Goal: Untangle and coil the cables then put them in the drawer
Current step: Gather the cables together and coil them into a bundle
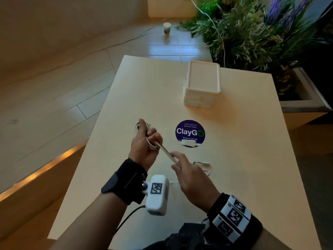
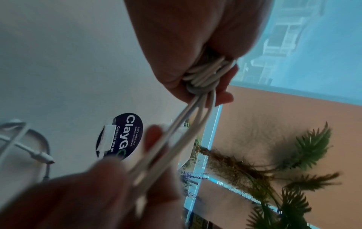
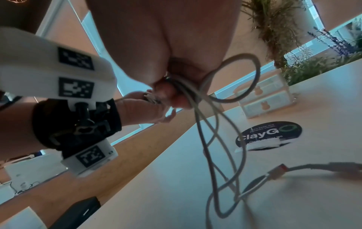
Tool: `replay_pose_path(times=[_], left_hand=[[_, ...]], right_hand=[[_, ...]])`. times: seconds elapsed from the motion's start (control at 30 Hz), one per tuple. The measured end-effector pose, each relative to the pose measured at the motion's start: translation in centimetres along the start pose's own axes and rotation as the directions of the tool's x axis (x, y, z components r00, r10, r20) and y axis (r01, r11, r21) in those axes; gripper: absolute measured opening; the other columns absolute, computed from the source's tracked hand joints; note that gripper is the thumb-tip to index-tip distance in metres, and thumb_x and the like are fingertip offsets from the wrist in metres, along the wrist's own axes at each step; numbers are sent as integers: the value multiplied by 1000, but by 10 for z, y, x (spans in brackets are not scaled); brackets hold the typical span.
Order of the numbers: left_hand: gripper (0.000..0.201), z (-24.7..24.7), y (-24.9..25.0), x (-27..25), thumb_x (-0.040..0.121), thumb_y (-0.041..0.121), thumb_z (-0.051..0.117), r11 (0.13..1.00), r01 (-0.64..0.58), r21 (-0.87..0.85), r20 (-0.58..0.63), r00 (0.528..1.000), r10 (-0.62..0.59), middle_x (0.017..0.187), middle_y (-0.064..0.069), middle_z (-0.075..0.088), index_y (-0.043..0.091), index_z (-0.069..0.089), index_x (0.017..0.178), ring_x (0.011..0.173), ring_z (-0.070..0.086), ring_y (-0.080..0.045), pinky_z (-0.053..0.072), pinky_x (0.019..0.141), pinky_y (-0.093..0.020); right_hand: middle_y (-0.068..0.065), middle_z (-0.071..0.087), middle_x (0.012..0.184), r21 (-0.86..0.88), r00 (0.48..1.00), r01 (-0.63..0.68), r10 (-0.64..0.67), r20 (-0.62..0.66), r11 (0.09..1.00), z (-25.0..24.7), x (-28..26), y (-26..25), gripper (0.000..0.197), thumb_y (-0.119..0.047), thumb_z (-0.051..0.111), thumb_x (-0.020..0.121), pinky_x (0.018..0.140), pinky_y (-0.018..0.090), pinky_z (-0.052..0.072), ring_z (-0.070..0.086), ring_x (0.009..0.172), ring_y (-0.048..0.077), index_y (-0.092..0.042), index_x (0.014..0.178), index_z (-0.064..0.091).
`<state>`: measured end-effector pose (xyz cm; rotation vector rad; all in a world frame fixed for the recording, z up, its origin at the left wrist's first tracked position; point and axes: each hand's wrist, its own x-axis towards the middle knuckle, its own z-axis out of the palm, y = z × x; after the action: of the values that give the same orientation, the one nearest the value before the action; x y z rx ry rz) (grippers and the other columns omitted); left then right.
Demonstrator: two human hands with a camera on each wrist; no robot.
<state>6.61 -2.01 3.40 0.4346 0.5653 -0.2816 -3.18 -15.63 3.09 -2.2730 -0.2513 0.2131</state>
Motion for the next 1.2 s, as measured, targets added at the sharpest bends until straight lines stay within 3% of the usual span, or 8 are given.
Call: replay_pose_path(times=[0.3,0.5,0.63,0.73,0.83,0.97,1.1,1.2], left_hand=[[45,-20,7,5,87,60,38,991,118,66,98,987,-124,41,8,35,19,43,71,26,32,-3,28,29,-8],[53,-12,-15,-7,88,64,29,741,59,669,52,991,-127,47,6,35,16,44,74,35,24,-5,21,34,-14],[74,-8,-26,-18,75,80,18,581,128,804,48,960,-277,40,1,41,16,49,57,37,36,-12,25,37,-18],[80,-9,-26,-24,52,93,30,624,221,749,183,836,-516,49,4,48,19,58,56,43,35,-6,20,40,-17],[51,-12,-17,-28,53,60,75,553,177,814,232,775,-588,63,5,46,19,56,78,50,32,-6,16,45,-18],[27,-14,-9,-28,63,7,54,367,166,915,105,782,-614,67,1,49,12,52,90,51,38,-9,23,43,-18],[24,-22,-7,-25,65,1,44,384,235,893,62,781,-621,63,0,49,12,51,86,50,37,-11,27,41,-18],[25,-33,-2,-22,63,3,42,428,283,858,38,796,-604,62,-1,49,10,51,85,47,39,-11,33,42,-19]], right_hand=[[0,65,95,-158,963,141,-98,253,977,-35,-16,12,42,-45,22,94,73,37,47,58,84,18,-26,118,51],[-1,70,85,-259,891,434,-368,268,863,-68,11,-15,32,-34,36,93,55,32,52,64,69,20,-22,105,62],[-3,71,86,-153,914,353,-305,266,923,-69,42,-18,26,-35,41,94,65,31,51,64,74,13,-24,105,62],[-1,70,72,-133,963,179,-146,224,975,-64,56,-13,11,-32,46,95,62,27,50,64,65,12,-24,100,51],[-1,65,66,-163,979,73,-39,200,984,-65,63,-9,14,-32,51,90,63,34,49,61,63,17,-23,96,41],[-8,54,55,-57,944,-48,64,324,997,-77,70,2,24,-41,65,81,53,23,38,46,50,5,-24,81,48],[-5,64,74,120,846,-155,70,528,981,-93,73,22,14,-22,68,84,66,23,49,58,65,6,-19,97,62],[-8,70,79,77,873,-148,93,479,986,-100,69,43,23,-7,65,84,78,19,49,62,74,3,-21,103,69]])
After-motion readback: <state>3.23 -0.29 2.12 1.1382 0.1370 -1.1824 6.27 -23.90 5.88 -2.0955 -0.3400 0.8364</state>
